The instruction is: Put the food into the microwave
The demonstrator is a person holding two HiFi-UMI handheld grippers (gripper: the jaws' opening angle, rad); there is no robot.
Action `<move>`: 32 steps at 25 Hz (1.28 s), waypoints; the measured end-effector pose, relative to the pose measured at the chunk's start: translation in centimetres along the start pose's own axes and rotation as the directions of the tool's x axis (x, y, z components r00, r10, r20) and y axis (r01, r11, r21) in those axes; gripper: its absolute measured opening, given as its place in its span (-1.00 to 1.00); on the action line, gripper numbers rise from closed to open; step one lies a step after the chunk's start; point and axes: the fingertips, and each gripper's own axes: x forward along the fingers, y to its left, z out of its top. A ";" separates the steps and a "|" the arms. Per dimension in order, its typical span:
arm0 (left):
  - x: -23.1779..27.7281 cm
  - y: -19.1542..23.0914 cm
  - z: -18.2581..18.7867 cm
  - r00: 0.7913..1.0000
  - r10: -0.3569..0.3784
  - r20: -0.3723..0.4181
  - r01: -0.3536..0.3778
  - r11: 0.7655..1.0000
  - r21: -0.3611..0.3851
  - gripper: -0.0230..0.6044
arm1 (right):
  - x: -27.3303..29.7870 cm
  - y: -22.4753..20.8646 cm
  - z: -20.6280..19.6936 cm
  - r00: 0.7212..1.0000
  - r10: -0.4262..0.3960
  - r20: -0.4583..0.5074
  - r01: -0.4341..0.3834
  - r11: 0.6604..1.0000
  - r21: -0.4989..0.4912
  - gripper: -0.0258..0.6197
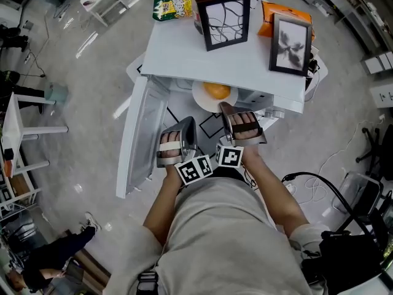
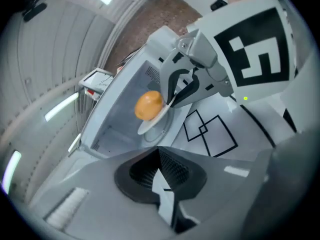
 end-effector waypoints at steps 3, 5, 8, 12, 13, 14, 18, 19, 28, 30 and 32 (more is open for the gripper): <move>-0.2 -0.9 -1.2 0.998 -0.050 0.024 0.053 0.985 -0.165 -0.90 | 0.3 0.1 0.2 1.000 0.012 0.001 -0.012 1.000 -0.006 -0.83; 0.0 -1.5 -1.6 0.996 -0.071 0.060 0.085 0.958 -0.276 -0.90 | 0.6 0.0 0.4 1.000 0.017 0.001 -0.017 1.000 -0.003 -0.83; 0.2 -2.1 -2.1 0.989 -0.101 0.108 0.141 0.867 -0.478 -0.90 | 1.3 -0.2 0.6 1.000 0.026 -0.007 -0.026 1.000 0.000 -0.83; 0.2 -2.3 -2.6 0.986 -0.118 0.121 0.166 0.810 -0.562 -0.90 | 2.4 -0.2 0.8 0.999 0.043 -0.026 -0.043 0.999 -0.002 -0.83; 0.2 -2.3 -2.5 0.985 -0.120 0.125 0.170 0.811 -0.559 -0.90 | 2.7 -0.2 0.8 0.998 0.047 -0.031 -0.048 0.999 -0.007 -0.83; 0.2 -2.4 -2.4 0.984 -0.124 0.131 0.177 0.813 -0.555 -0.90 | 3.1 -0.1 0.8 0.998 0.052 -0.036 -0.052 0.999 -0.014 -0.83; 0.1 -2.9 -1.9 0.976 -0.147 0.160 0.212 0.811 -0.545 -0.90 | 4.4 0.0 0.7 0.996 0.067 -0.057 -0.068 0.997 -0.020 -0.83; 0.1 -2.9 -1.8 0.975 -0.148 0.167 0.217 0.808 -0.548 -0.90 | 4.7 -0.2 0.8 0.996 0.067 -0.061 -0.069 0.997 -0.021 -0.83; 0.4 -3.0 -2.4 0.973 -0.158 0.171 0.229 0.785 -0.576 -0.90 | 7.1 -0.7 0.8 0.992 0.080 -0.096 -0.085 0.995 -0.046 -0.83; 0.5 -3.0 -2.6 0.972 -0.164 0.169 0.232 0.784 -0.576 -0.90 | 7.6 -0.6 0.8 0.991 0.083 -0.103 -0.089 0.994 -0.058 -0.83; 0.5 -3.0 -2.5 0.971 -0.168 0.172 0.237 0.784 -0.574 -0.90 | 8.0 -0.5 0.8 0.990 0.088 -0.106 -0.095 0.994 -0.058 -0.83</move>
